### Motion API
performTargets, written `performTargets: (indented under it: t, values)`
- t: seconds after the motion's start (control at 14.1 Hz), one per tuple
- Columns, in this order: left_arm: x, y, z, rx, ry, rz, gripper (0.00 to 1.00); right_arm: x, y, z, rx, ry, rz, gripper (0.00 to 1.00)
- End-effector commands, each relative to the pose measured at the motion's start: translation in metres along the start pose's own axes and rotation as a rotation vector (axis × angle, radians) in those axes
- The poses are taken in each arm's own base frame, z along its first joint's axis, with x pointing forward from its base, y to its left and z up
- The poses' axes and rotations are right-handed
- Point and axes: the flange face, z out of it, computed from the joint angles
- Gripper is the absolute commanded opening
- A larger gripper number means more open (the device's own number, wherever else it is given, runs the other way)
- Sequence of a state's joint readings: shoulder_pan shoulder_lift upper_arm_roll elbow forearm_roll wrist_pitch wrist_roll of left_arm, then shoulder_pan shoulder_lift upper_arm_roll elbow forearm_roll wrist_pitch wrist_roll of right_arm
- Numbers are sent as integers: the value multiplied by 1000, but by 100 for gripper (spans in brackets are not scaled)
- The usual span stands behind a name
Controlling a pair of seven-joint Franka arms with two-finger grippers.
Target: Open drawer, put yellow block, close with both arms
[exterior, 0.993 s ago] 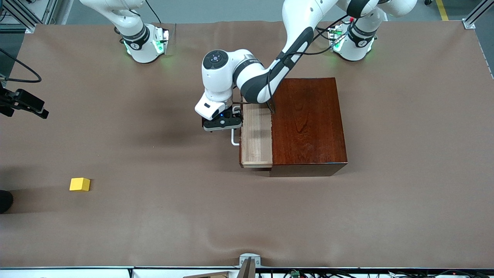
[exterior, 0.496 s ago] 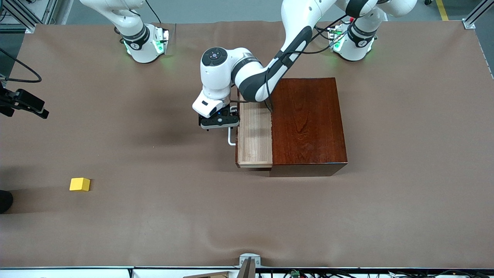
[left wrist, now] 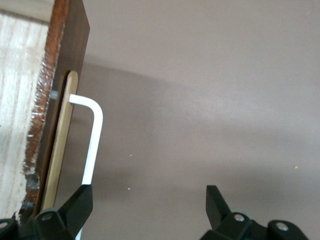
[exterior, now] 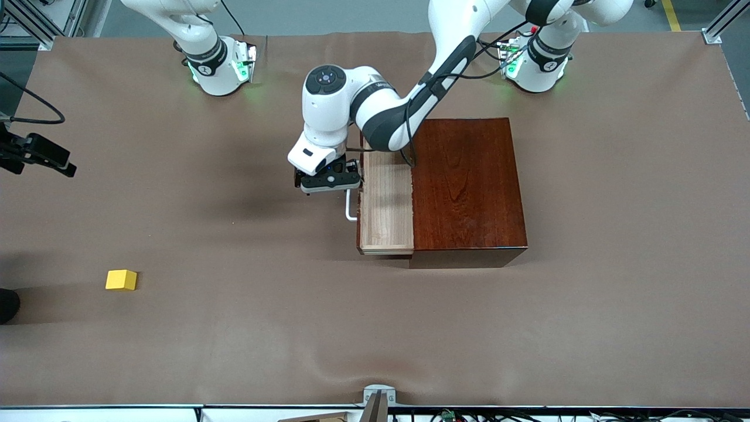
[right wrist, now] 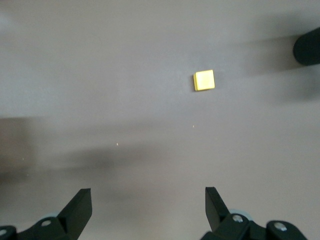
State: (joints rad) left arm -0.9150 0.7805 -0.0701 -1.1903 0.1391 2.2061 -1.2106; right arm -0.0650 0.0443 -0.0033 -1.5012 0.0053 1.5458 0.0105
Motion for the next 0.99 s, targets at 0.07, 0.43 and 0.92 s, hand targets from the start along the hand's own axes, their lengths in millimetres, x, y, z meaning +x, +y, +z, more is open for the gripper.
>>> performTargets:
  t: [0.07,0.43,0.92]
  values:
    - [19,-4,-50,4,6,-48,100,-12,4,-4,-7,-40,-5,100]
    - [94,-46,-124,-31,-10,-180,100,-16,11,-1,-6,-76,-95,100]
    - [192,-148,-186,16,-56,-82,100,6,88,46,-83,-52,-65,100]
